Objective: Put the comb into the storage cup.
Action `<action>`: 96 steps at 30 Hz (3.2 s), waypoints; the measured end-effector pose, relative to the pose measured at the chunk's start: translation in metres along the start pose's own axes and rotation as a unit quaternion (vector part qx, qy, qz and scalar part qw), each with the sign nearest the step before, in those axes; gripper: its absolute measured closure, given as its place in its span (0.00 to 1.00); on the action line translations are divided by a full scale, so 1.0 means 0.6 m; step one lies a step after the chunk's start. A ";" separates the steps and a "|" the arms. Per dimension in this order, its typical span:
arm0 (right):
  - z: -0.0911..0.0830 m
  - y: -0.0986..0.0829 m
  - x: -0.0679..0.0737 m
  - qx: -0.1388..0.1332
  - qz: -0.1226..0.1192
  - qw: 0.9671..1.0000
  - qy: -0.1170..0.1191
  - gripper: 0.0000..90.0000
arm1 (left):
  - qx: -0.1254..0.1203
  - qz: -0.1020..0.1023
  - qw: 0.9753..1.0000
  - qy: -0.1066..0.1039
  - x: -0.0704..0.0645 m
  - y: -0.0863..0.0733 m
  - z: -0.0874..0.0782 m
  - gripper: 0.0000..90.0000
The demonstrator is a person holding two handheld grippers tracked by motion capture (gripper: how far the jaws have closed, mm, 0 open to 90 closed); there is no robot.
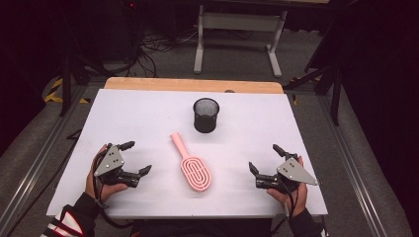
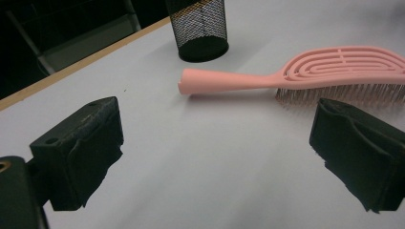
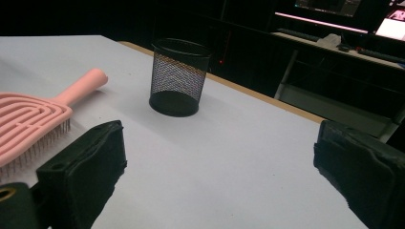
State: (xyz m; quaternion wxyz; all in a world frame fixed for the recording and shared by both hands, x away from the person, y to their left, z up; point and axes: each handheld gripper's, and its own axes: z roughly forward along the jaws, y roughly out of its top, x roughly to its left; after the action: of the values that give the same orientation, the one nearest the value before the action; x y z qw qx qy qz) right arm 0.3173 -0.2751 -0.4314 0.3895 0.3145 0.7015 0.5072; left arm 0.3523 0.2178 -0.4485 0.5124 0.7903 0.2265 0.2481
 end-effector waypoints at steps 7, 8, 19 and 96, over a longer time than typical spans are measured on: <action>-0.003 0.004 0.002 -0.007 -0.002 1.000 -0.005 0.06 | 0.003 0.004 1.000 -0.002 -0.006 0.001 -0.002 0.08; -0.003 0.004 0.003 -0.006 -0.002 1.000 -0.005 0.06 | 0.003 0.001 1.000 -0.003 -0.005 0.002 -0.003 0.08; -0.002 0.008 0.009 -0.004 -0.009 1.000 -0.008 0.06 | 0.009 -0.011 1.000 -0.021 0.003 0.007 0.013 0.12; 0.009 -0.005 0.004 0.044 -0.032 0.998 0.011 0.09 | 0.252 0.092 0.960 -0.077 -0.017 0.077 0.185 0.97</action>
State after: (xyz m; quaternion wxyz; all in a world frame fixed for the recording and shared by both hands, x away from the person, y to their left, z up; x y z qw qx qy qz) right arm 0.3205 -0.2713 -0.4361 0.3837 0.3029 0.7372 0.4665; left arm 0.4185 0.1169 -0.4464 0.2871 0.9282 0.1675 0.1673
